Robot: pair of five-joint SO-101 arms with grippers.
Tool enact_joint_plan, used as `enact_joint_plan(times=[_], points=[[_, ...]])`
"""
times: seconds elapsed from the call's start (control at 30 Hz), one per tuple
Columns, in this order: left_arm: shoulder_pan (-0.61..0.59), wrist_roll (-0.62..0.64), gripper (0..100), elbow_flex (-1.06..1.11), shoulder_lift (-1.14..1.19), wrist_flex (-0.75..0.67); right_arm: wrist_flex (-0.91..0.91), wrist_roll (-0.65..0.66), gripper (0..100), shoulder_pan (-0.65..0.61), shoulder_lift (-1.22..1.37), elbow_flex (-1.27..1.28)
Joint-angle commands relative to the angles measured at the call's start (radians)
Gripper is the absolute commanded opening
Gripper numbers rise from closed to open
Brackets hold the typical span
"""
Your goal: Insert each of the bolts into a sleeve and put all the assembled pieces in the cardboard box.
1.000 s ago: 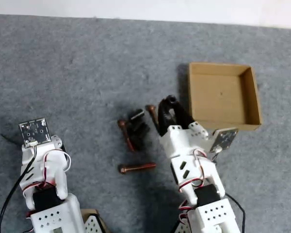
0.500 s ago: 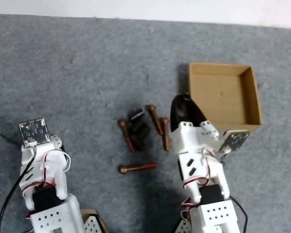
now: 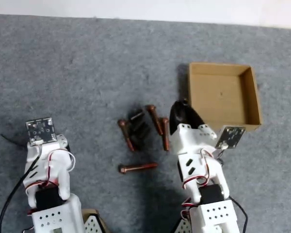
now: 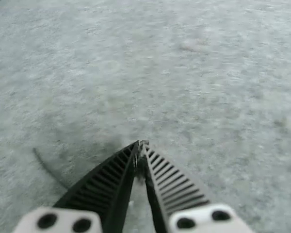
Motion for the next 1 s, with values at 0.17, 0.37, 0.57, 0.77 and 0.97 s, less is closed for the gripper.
enact_joint_plan(times=[0.17,0.37,0.57,0.77,0.97], points=[[0.211,-0.052,2,0.021,-0.001,0.081,0.108,0.009,0.5,0.008,-0.024,0.102],[0.407,-0.229,2,0.021,-0.001,0.224,0.225,0.011,0.5,0.008,-0.022,0.102],[0.452,-0.279,2,0.021,-0.001,0.259,0.283,0.011,0.9,0.008,-0.021,0.104],[0.452,-0.279,2,0.021,-0.001,0.261,0.285,0.011,0.9,0.008,-0.019,0.104],[0.452,-0.279,2,0.021,-0.001,0.262,0.346,0.011,0.9,0.038,-0.019,0.104]])
